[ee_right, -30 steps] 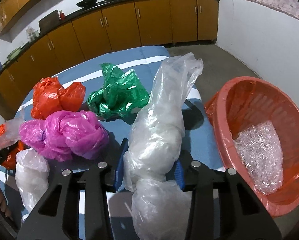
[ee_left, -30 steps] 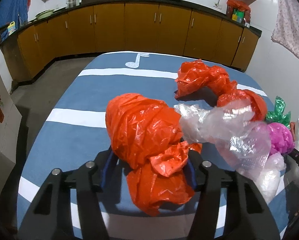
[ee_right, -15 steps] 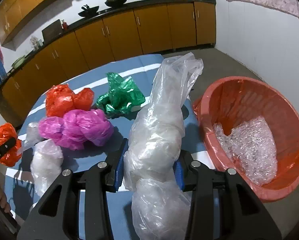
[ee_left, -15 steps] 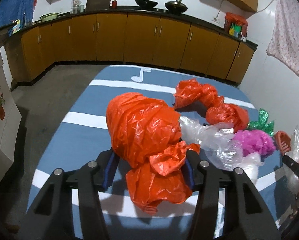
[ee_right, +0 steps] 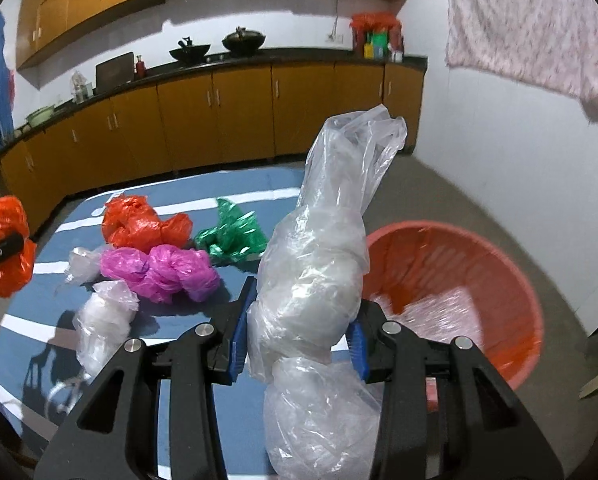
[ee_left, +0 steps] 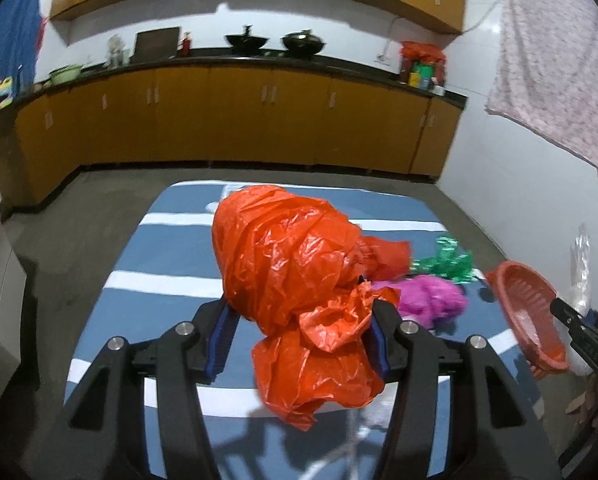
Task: Collect trash
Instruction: 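Carry the clear bag and red bag over the orange basket with both grippers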
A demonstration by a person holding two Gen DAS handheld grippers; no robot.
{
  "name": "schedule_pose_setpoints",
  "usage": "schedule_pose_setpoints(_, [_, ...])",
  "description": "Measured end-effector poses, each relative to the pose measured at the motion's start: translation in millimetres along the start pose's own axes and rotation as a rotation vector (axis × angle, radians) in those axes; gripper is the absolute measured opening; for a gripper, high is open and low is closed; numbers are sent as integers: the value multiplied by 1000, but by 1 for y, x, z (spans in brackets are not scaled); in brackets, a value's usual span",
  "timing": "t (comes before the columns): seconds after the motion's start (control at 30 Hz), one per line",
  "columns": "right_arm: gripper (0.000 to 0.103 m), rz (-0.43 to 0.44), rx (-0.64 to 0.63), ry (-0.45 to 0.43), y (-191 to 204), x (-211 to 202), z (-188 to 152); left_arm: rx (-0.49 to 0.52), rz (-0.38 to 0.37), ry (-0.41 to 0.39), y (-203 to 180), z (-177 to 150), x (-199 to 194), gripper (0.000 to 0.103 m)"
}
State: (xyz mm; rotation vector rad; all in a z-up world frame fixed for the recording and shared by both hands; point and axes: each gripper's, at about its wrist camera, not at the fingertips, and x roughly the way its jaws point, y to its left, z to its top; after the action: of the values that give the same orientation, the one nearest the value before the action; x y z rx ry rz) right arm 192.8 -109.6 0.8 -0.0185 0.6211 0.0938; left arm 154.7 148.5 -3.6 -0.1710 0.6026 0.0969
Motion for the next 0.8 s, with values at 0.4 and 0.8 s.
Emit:
schedule_pose_setpoints(0.4, [41, -146, 20, -46, -44, -25, -8, 118, -136, -11, -83, -2, -10, 54])
schedule_pose_setpoints(0.8, [41, -221, 91, -58, -88, -33, -14, 221, -267, 14, -166, -5, 6, 53])
